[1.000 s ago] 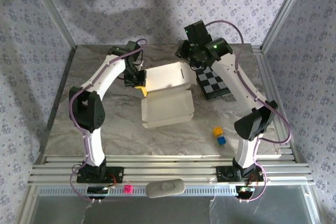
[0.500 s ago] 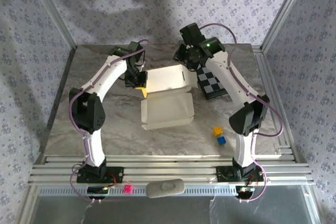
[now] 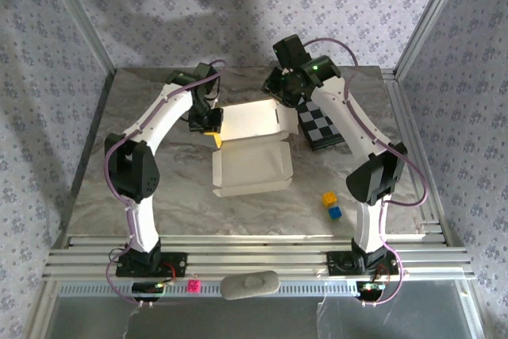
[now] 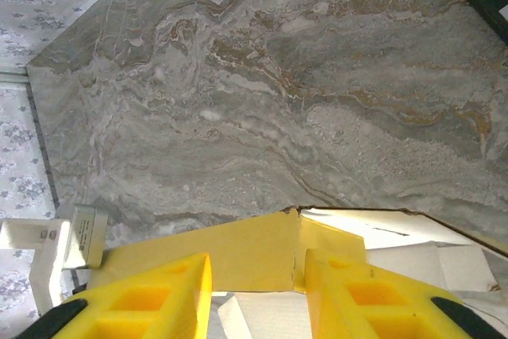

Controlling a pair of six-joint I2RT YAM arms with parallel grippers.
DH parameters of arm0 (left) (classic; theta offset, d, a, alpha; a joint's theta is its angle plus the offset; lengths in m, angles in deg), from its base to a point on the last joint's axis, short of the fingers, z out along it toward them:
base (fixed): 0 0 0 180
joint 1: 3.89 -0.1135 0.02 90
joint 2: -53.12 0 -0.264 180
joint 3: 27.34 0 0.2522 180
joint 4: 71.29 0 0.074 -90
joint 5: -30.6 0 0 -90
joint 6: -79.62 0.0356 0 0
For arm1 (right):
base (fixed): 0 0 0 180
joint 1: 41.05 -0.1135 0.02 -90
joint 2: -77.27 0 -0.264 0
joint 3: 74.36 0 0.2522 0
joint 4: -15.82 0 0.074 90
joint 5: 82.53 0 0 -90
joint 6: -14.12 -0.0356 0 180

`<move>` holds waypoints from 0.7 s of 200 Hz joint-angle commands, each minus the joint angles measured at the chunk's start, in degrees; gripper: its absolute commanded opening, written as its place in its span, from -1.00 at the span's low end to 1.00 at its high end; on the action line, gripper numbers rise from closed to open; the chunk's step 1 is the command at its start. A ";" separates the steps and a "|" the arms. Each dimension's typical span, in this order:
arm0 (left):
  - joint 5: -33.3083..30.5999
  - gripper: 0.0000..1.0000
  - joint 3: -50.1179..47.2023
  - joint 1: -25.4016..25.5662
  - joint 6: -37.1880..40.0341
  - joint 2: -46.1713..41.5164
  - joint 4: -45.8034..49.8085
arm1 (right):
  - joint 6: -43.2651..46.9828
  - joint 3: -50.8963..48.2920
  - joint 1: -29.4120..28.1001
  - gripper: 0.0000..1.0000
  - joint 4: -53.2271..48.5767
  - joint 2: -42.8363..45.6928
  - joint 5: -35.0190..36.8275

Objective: Fold the paper box

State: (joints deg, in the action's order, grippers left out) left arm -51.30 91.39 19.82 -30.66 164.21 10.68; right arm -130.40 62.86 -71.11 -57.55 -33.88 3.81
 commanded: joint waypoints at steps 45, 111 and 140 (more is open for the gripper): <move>-0.05 -1.00 2.43 0.42 -0.49 -2.54 1.67 | -3.59 -2.09 0.70 -0.28 -0.43 -0.57 -1.65; 0.42 -1.00 3.23 0.40 -0.29 -2.37 1.71 | -5.99 -4.01 1.19 -0.46 2.09 -0.66 -3.19; 0.82 -1.00 3.05 0.40 -0.38 -2.54 1.40 | -6.89 -4.45 1.32 -0.62 2.87 -0.82 -3.15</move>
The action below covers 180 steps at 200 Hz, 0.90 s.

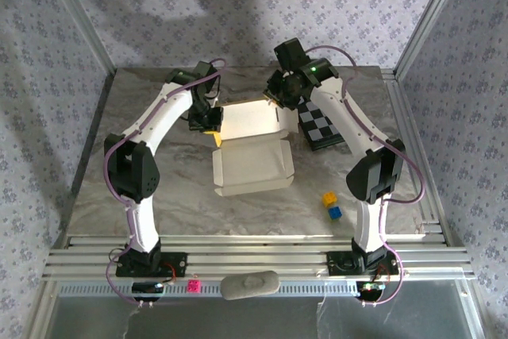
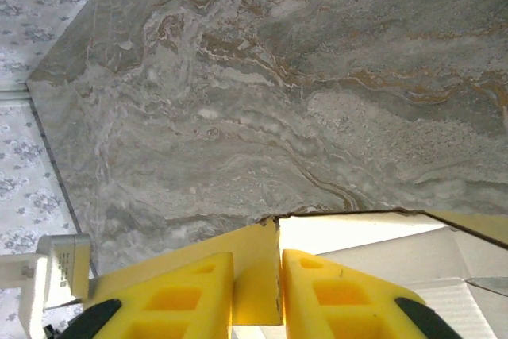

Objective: Fold the paper box

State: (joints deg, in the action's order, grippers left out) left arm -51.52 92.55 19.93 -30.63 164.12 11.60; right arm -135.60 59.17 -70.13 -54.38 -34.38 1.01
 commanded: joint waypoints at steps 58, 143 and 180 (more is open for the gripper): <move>0.88 -1.00 1.36 0.36 -0.75 -2.10 0.56 | -3.34 -5.33 0.52 -1.00 2.16 0.31 -0.06; 2.37 -1.00 1.46 -0.75 -2.07 -1.58 0.40 | -0.64 -10.69 2.62 0.05 13.28 8.59 -4.24; 4.73 -1.00 1.00 -2.78 -2.51 -1.88 -0.76 | 8.23 -26.17 8.07 0.31 23.64 22.40 -9.23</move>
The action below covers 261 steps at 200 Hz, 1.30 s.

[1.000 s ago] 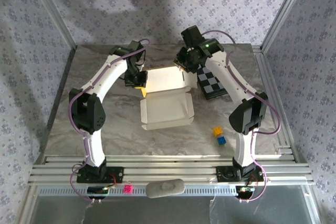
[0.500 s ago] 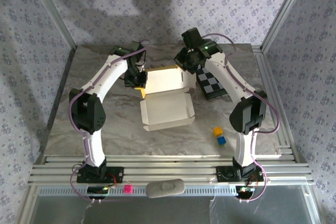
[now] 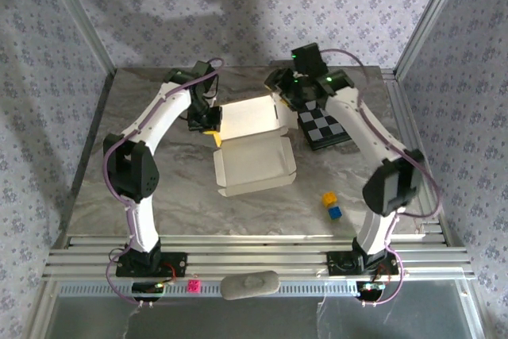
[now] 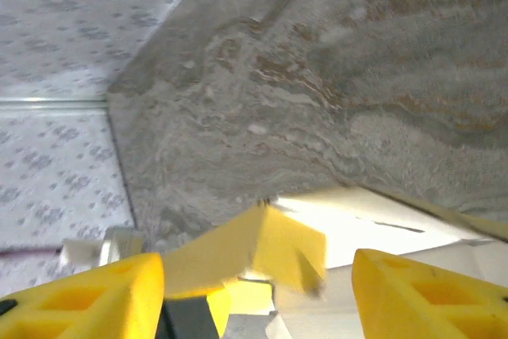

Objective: Fold the paper box

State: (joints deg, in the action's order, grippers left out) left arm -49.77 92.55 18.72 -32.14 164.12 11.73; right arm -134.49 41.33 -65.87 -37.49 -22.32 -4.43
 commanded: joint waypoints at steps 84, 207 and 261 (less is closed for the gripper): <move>9.10 -1.00 2.24 -3.59 -3.72 -1.05 -3.08 | -7.57 -45.65 13.59 -0.26 33.14 19.83 -15.27; 12.07 -1.00 1.96 -4.02 -6.54 -0.61 -5.61 | -14.15 -39.23 9.88 -0.05 40.25 8.28 -14.84; 12.44 -1.00 2.02 -3.98 -6.61 -0.51 -5.62 | -12.69 -35.99 8.67 0.00 39.19 6.28 -14.78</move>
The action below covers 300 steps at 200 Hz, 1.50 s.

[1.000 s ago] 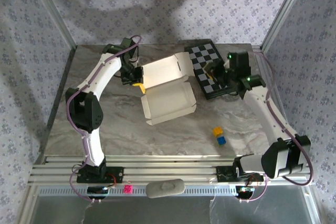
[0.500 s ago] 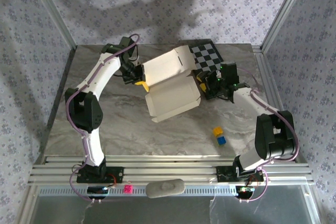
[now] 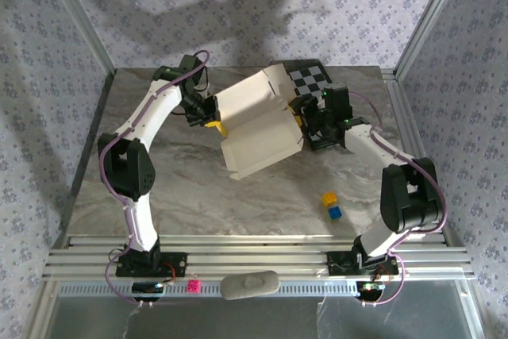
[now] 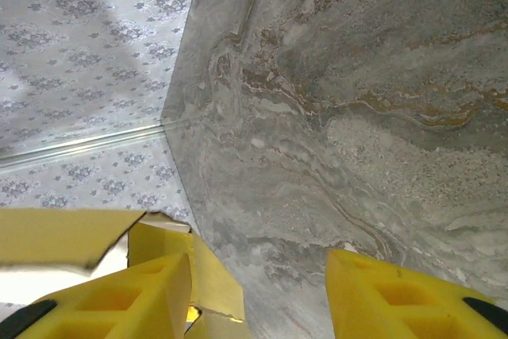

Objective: Fold the paper box

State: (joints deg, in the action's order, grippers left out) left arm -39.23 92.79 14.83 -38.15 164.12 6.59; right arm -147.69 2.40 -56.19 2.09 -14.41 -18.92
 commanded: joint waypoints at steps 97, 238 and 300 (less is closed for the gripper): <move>2.84 -1.00 0.86 -0.44 -1.45 -1.57 -1.42 | 3.67 8.79 -3.31 -0.03 -4.91 -6.13 -1.39; 5.45 -1.00 0.16 -0.62 -3.60 -2.17 -3.35 | 14.89 17.53 -8.30 -0.47 -19.44 -9.02 5.71; 5.42 -1.00 -0.11 -0.74 -3.50 -2.80 -3.12 | 22.37 25.56 -11.11 -0.82 -31.24 -11.45 12.16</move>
State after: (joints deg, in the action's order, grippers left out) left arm -39.54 92.57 13.35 -40.73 164.12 6.26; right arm -129.98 24.54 -64.82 -21.47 -23.91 -8.56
